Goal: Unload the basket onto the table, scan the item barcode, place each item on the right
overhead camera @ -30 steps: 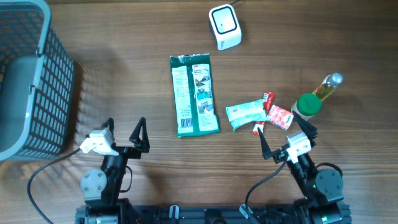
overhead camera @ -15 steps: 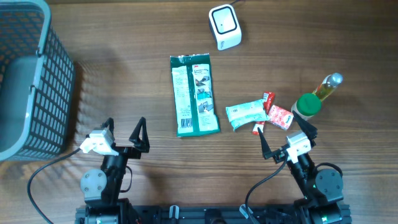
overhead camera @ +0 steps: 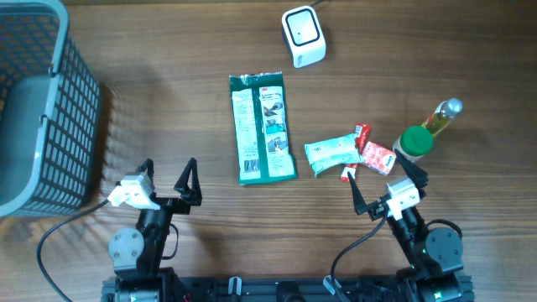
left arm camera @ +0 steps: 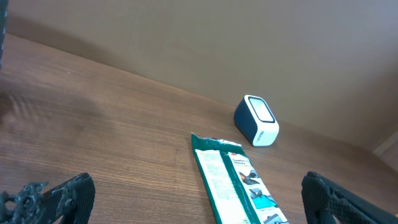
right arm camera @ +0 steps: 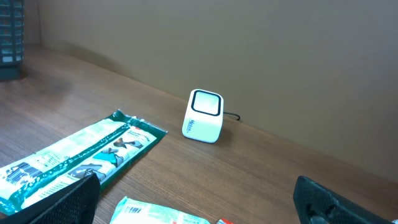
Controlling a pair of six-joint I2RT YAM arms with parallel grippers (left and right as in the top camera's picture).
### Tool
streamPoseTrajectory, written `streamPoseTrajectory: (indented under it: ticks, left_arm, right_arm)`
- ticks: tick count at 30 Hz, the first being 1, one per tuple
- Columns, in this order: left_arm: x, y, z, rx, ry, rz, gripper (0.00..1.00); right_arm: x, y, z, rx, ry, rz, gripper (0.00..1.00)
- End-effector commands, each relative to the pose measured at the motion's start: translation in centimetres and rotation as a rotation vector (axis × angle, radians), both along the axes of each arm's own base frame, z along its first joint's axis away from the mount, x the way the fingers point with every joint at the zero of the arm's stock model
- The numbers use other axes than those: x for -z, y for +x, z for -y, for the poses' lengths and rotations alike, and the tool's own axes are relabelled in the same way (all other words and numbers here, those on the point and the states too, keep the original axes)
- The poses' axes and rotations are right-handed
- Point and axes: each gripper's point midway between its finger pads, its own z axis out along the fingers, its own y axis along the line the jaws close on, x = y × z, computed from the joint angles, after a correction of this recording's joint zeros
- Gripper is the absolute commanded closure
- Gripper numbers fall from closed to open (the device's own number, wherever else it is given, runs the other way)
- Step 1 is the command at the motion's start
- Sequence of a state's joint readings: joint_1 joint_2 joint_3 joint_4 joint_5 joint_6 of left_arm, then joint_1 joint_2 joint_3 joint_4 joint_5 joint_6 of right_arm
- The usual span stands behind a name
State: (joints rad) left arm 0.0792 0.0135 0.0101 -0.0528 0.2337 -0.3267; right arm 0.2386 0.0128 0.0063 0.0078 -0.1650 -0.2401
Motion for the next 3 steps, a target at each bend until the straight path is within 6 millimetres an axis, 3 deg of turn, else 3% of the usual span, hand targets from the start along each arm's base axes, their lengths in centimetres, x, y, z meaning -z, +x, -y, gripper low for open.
streamPoseTrajectory:
  ticks: [1,3]
  left_arm:
    - [0.13,-0.02,0.0,-0.001,0.02,0.003,0.0]
    - [0.15,-0.01,0.0,-0.001,0.02,0.002,0.0]
  right_arm:
    - [-0.2,-0.1,-0.16,-0.012,0.006,0.008,0.0]
    - [-0.19,-0.1,-0.16,-0.012,0.006,0.007,0.01]
